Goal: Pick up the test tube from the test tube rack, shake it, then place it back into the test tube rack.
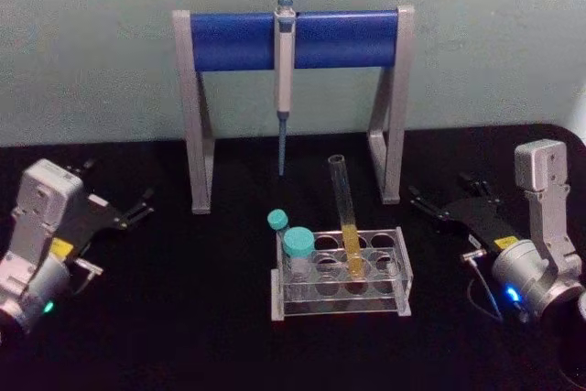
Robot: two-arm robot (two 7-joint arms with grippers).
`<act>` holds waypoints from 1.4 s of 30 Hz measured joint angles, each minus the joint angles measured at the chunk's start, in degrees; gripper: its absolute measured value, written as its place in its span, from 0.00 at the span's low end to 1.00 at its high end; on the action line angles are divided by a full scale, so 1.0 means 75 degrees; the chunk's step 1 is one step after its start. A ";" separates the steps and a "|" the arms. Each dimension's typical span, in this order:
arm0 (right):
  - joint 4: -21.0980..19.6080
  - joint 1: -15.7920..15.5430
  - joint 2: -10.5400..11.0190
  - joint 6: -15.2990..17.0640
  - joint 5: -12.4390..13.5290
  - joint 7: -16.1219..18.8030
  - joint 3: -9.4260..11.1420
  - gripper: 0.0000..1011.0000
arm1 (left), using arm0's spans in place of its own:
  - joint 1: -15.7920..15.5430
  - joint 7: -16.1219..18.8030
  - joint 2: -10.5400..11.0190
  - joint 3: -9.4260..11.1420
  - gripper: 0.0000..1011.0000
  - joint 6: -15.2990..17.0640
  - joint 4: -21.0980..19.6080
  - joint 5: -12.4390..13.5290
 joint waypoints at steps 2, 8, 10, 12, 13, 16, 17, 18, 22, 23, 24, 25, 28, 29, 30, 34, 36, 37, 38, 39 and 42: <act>0.0000 0.0000 -0.0001 0.0000 0.0001 0.0000 0.0000 0.99 | 0.0000 0.0001 0.0000 0.0000 0.99 0.0000 0.0000 0.0001; 0.0000 0.0000 0.0000 0.0000 0.0001 0.0000 0.0000 0.99 | 0.0000 0.0001 0.0000 0.0000 0.99 0.0000 0.0000 0.0000; 0.0000 0.0000 -0.0001 0.0001 0.0001 0.0000 0.0000 0.99 | 0.0000 0.0000 0.0000 0.0000 0.99 0.0000 0.0000 0.0000; 0.0000 0.0000 0.0000 0.0001 0.0002 0.0000 0.0000 0.99 | 0.0000 0.0000 0.0000 0.0000 0.99 0.0000 0.0000 0.0000; 0.0000 0.0000 0.0000 0.0001 0.0001 -0.0001 0.0000 0.99 | 0.0000 0.0001 0.0000 0.0000 0.99 0.0000 0.0000 0.0001; 0.0000 0.0000 0.0000 0.0000 0.0001 0.0000 0.0000 0.99 | 0.0000 0.0000 0.0000 0.0000 0.99 0.0000 0.0000 0.0001; 0.0000 0.0000 -0.0001 0.0001 0.0001 0.0000 0.0000 0.99 | 0.0000 0.0000 0.0000 0.0000 0.99 0.0000 0.0000 0.0000; 0.0000 0.0000 -0.0001 0.0001 0.0001 -0.0001 0.0000 0.99 | 0.0000 0.0000 0.0000 0.0000 0.99 0.0000 0.0000 0.0001; 0.0000 0.0000 -0.0001 0.0001 0.0001 0.0000 0.0000 0.99 | 0.0000 0.0000 0.0000 0.0000 0.99 0.0000 0.0000 0.0001; 0.0000 0.0000 0.0000 0.0001 0.0001 -0.0001 0.0000 0.99 | 0.0000 0.0000 0.0000 0.0000 0.99 0.0000 0.0000 0.0000; -0.0001 0.0000 0.0000 0.0001 0.0001 -0.0001 0.0000 0.99 | 0.0000 0.0001 0.0000 0.0000 0.99 0.0000 0.0000 0.0000; -0.0001 0.0000 0.0000 0.0001 0.0001 -0.0001 0.0000 0.99 | 0.0000 0.0001 0.0000 0.0000 0.99 0.0000 0.0000 0.0000; 0.0000 0.0000 0.0000 0.0001 0.0001 0.0000 0.0000 0.99 | 0.0000 0.0000 0.0000 0.0000 0.99 0.0000 0.0000 0.0000; 0.0000 0.0000 0.0000 0.0001 0.0001 -0.0001 0.0000 0.99 | 0.0000 0.0000 0.0000 0.0000 0.99 0.0000 0.0000 0.0000; 0.0000 0.0000 -0.0001 0.0001 0.0001 -0.0001 0.0000 0.99 | 0.0000 0.0000 0.0000 0.0000 0.99 0.0000 0.0000 0.0000; 0.0000 0.0000 -0.0001 0.0001 0.0001 0.0000 0.0000 0.99 | 0.0000 0.0000 0.0000 0.0000 0.99 0.0000 0.0000 0.0000; 0.0000 0.0000 0.0000 0.0001 0.0001 -0.0001 0.0000 0.99 | 0.0000 0.0000 0.0000 0.0000 0.99 0.0000 0.0000 0.0000; 0.0000 0.0000 0.0000 0.0001 0.0002 -0.0001 0.0000 0.99 | 0.0000 0.0000 0.0000 0.0000 0.99 0.0000 0.0000 0.0000; 0.0000 0.0000 -0.0001 0.0001 0.0001 -0.0001 0.0000 0.99 | 0.0000 0.0000 0.0000 0.0000 0.99 0.0000 0.0000 0.0000; 0.0000 0.0000 -0.0001 0.0001 0.0001 -0.0001 0.0000 0.99 | 0.0000 0.0001 0.0000 0.0000 0.99 0.0000 0.0000 0.0000; 0.0000 0.0000 0.0000 0.0001 0.0002 0.0000 0.0000 0.99 | 0.0000 0.0000 0.0000 0.0000 0.99 0.0000 0.0000 0.0000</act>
